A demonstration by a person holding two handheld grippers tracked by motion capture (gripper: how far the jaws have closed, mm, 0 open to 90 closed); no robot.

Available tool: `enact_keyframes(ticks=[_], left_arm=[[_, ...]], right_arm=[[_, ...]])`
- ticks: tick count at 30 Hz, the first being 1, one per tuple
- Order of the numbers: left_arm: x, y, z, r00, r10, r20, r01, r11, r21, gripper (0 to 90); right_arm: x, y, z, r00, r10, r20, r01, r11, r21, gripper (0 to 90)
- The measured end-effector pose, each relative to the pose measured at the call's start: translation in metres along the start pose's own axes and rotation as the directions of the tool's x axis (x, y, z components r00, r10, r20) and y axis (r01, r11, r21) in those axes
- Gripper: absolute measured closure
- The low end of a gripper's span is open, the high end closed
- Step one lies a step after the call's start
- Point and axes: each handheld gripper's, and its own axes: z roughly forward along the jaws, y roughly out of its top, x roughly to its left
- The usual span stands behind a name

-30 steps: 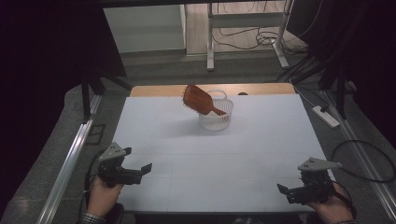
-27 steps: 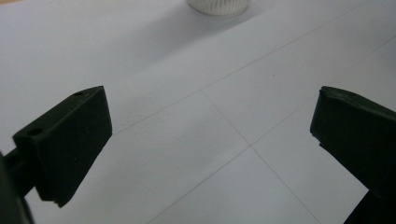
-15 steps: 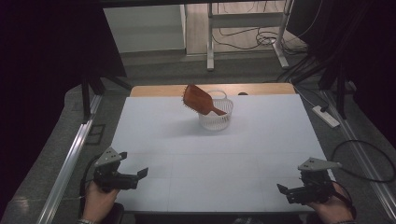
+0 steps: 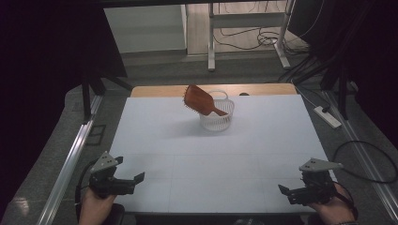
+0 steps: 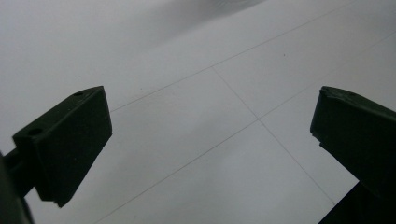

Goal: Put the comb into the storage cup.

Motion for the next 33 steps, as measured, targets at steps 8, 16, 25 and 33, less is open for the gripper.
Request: enact_keyframes(ticks=[8, 16, 25, 33], left_arm=[[-0.0037, -0.0047, -0.0009, 0.9997, 0.019, -0.016, -0.018, 0.9993, 0.032, 0.0], [-0.0060, -0.0085, -0.0044, 0.9989, 0.033, -0.033, -0.031, 0.9979, 0.057, 0.0], [-0.0080, -0.0095, -0.0046, 0.9986, 0.043, -0.032, -0.041, 0.9959, 0.081, 0.0], [-0.0060, -0.0096, -0.0043, 0.9994, 0.028, -0.019, -0.026, 0.9962, 0.082, 0.0]], right_arm=[[0.0001, 0.0000, -0.0001, 1.0000, 0.000, 0.001, 0.000, 1.000, -0.001, 0.0], [0.0003, 0.0002, -0.0003, 1.0000, 0.000, 0.002, 0.000, 1.000, -0.001, 0.0], [0.0004, 0.0002, -0.0004, 1.0000, 0.000, 0.005, 0.000, 1.000, -0.003, 0.0], [0.0002, 0.0003, 0.0001, 1.0000, -0.001, 0.004, 0.001, 1.000, 0.000, 0.0]])
